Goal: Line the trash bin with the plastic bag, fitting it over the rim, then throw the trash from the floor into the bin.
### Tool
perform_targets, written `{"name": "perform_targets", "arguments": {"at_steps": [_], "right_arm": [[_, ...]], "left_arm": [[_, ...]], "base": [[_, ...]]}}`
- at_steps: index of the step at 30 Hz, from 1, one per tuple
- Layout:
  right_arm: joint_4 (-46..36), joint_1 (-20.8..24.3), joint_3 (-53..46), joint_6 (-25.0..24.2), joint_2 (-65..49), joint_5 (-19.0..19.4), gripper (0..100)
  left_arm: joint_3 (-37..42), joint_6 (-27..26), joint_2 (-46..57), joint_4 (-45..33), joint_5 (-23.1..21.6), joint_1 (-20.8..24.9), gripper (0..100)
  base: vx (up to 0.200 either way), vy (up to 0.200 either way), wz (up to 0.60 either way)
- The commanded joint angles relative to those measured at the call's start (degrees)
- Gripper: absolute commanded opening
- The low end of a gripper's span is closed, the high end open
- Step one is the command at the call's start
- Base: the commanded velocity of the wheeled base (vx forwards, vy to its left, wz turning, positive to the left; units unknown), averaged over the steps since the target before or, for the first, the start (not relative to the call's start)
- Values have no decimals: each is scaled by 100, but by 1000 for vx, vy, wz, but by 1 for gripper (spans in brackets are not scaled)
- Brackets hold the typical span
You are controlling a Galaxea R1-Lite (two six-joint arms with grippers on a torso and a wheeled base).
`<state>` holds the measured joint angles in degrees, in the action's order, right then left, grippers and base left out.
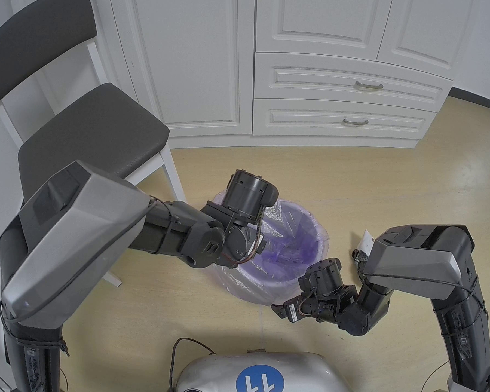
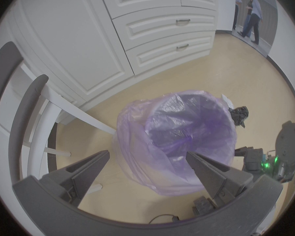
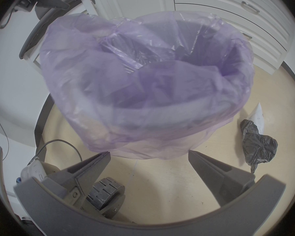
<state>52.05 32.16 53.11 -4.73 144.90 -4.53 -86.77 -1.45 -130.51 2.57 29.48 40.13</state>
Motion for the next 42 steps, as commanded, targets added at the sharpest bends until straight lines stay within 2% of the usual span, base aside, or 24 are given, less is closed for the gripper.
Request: {"name": "perform_targets", "arguments": {"at_steps": [1,4,7,18,26,39,42], "right_arm": [[7,54,-135,-2,-49,-12,100],[-20,54,-249,34,-181,-12,100],[-20,54,-346,60,-208,5,100],[-2,80,-416,69,-269,14,100],[-2,80,-451,148,-234,14,100],[-2,36,-469,201,-278,14,100],[-2,10,-548,324,-331,14,100]], "left_arm": [[-560,277,-53,-864,32,232,100],[-850,549,-168,-1663,216,250,100],[-1026,716,-326,-1997,436,206,100],[-1008,804,-387,-1989,515,-40,100],[-1694,1138,-554,-1848,454,83,100],[-1685,1156,-1064,-2121,638,-128,100],[-1641,1393,-967,-2252,656,-216,100]], "base": [[0,0,0],[0,0,0],[0,0,0],[0,0,0],[0,0,0],[0,0,0],[0,0,0]]}}
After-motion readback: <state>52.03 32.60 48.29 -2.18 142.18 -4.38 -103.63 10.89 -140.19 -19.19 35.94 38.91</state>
